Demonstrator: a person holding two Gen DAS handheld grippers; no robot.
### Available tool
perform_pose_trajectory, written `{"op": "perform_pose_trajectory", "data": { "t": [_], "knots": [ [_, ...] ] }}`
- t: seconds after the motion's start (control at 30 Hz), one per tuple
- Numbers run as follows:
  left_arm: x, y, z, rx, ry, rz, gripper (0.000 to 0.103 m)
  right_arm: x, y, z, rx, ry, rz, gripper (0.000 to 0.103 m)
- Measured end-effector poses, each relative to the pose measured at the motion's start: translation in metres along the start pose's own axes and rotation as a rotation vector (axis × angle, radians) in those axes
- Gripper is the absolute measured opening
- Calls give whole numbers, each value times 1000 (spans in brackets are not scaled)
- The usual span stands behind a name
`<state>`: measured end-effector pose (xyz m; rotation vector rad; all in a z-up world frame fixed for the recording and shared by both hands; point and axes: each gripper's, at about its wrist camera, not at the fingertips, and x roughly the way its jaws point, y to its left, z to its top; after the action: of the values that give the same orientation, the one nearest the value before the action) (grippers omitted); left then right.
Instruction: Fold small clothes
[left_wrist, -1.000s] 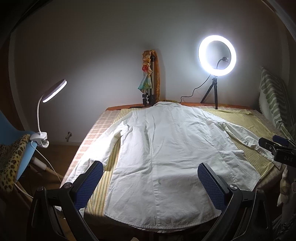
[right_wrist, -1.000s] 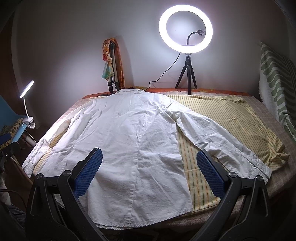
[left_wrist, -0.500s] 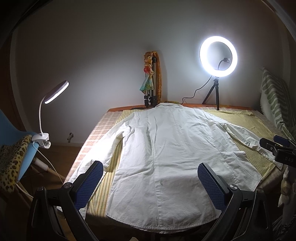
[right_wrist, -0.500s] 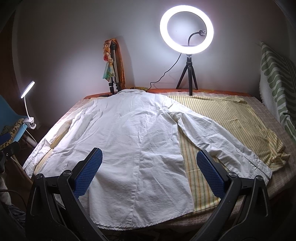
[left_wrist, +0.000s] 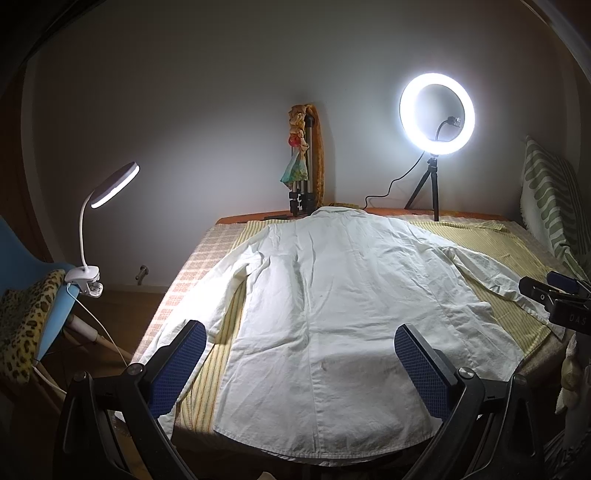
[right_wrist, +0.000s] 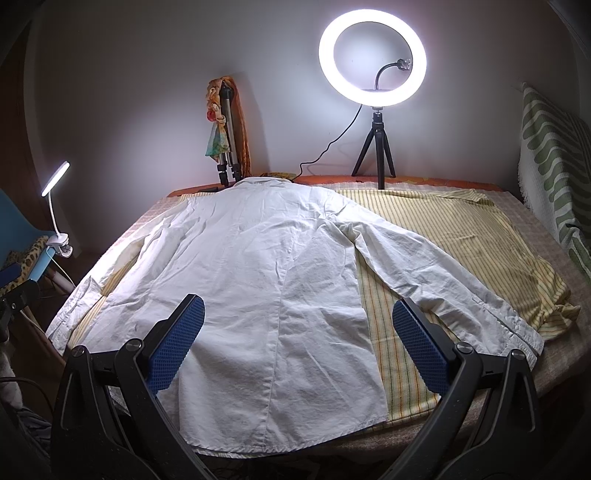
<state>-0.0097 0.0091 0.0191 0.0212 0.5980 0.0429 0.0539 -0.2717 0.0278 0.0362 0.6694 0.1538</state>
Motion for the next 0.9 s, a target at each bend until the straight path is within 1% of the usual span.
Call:
{"op": "perform_pose_trajectory", "data": {
  "t": [0.9],
  "knots": [
    [1, 1, -2, 3, 3, 9, 103, 0, 3, 2, -2, -1, 0, 103]
  ]
}}
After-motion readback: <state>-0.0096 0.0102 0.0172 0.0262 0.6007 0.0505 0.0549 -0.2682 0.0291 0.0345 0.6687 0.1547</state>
